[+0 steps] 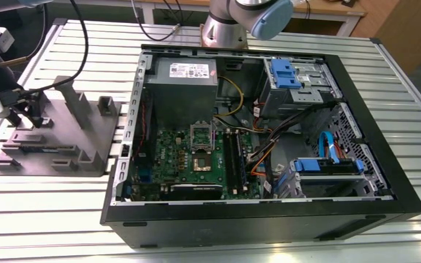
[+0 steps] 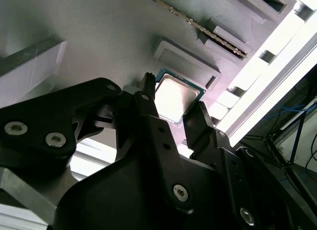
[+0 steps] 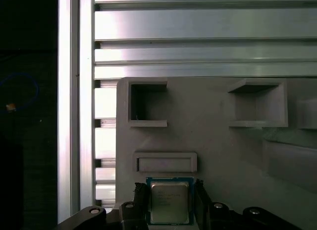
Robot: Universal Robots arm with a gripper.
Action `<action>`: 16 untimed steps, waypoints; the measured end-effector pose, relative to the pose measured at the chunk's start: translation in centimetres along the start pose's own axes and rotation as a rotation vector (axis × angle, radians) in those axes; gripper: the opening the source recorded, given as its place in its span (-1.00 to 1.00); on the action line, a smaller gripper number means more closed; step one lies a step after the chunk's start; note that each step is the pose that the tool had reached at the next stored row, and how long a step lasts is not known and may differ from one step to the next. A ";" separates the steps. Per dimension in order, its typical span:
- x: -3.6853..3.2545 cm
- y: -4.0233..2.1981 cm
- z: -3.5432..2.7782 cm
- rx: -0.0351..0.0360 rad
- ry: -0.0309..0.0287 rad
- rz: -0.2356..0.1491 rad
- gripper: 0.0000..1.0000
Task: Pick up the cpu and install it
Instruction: 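Pick up the cpu and move it towards the insertion slot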
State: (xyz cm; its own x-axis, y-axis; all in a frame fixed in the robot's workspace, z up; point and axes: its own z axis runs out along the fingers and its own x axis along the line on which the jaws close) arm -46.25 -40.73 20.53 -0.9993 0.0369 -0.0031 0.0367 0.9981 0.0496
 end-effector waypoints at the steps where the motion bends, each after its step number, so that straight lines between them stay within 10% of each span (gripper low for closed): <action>1: 0.00 0.00 0.00 -0.0001 -0.0001 0.000 -0.05; 16: -0.01 0.08 -1.51 -0.0001 -0.0001 0.000 -0.05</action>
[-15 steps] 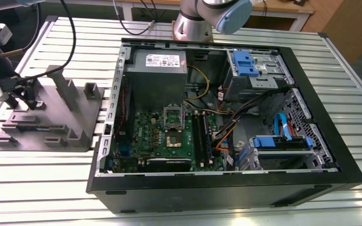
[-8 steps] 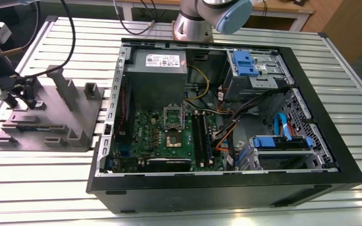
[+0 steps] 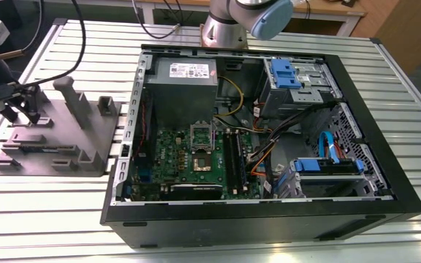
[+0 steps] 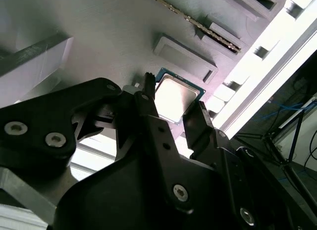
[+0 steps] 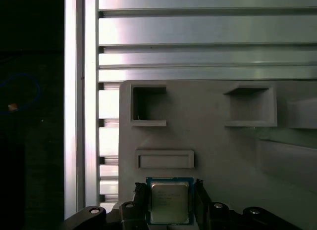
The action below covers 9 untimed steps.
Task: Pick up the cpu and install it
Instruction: 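Pick up the cpu and move it towards the insertion slot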
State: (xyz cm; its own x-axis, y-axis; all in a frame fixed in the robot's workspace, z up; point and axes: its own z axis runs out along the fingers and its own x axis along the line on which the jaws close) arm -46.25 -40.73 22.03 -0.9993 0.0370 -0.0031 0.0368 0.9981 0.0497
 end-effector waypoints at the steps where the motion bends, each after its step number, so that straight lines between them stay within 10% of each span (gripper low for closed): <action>1: 0.00 0.01 -0.16 0.0001 0.0001 0.000 -0.05; 9: -0.01 0.07 -1.48 0.0004 0.0001 0.000 -0.05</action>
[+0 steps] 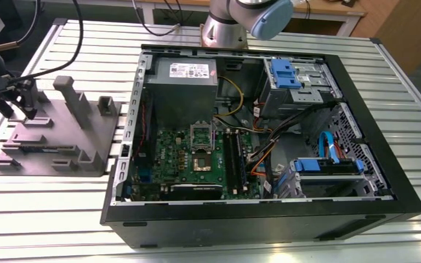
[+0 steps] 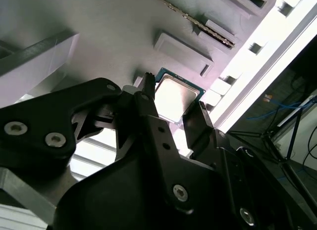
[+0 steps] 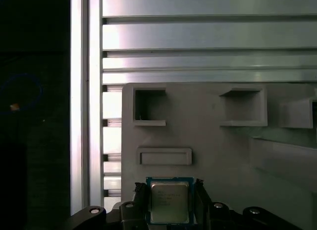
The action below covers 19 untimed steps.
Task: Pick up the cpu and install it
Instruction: 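Pick up the cpu and move it towards the insertion slot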
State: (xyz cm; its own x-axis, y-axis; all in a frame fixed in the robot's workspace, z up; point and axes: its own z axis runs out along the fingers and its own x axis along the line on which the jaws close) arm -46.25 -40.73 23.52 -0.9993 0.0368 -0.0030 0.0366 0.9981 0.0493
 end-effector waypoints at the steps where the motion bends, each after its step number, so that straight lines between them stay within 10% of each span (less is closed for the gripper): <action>1: 0.00 0.01 -0.14 0.0000 -0.0001 0.000 -0.05; 19: 0.00 0.05 -0.86 0.0001 0.0000 0.000 -0.05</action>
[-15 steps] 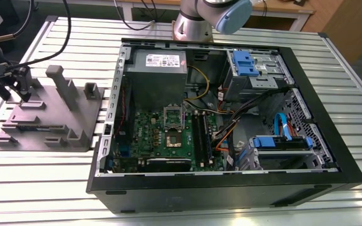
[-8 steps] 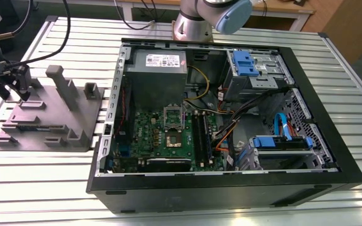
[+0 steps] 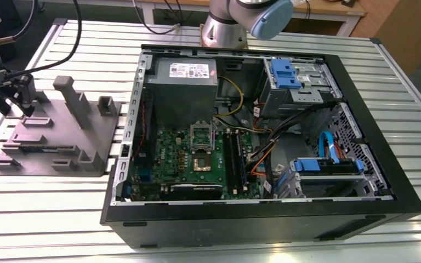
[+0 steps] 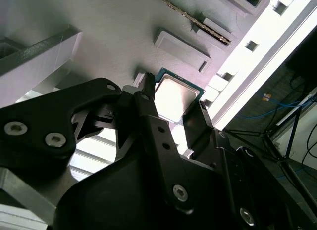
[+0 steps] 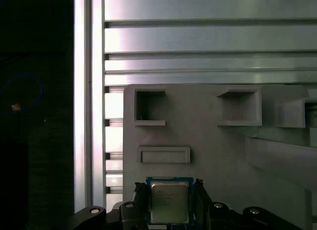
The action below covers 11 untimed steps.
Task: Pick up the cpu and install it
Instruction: 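Pick up the cpu and move it towards the insertion slot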
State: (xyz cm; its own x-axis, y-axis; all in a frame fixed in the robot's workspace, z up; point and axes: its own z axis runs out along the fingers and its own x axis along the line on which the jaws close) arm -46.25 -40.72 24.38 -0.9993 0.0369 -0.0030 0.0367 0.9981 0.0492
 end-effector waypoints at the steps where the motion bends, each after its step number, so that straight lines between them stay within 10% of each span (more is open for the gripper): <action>1: 0.00 0.00 -0.04 0.0000 0.0000 0.000 -0.05; 11: 0.00 0.03 -0.57 0.0000 0.0000 0.000 -0.05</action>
State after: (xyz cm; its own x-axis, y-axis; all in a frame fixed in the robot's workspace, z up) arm -46.25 -40.72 24.95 -0.9993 0.0369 -0.0030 0.0367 0.9981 0.0492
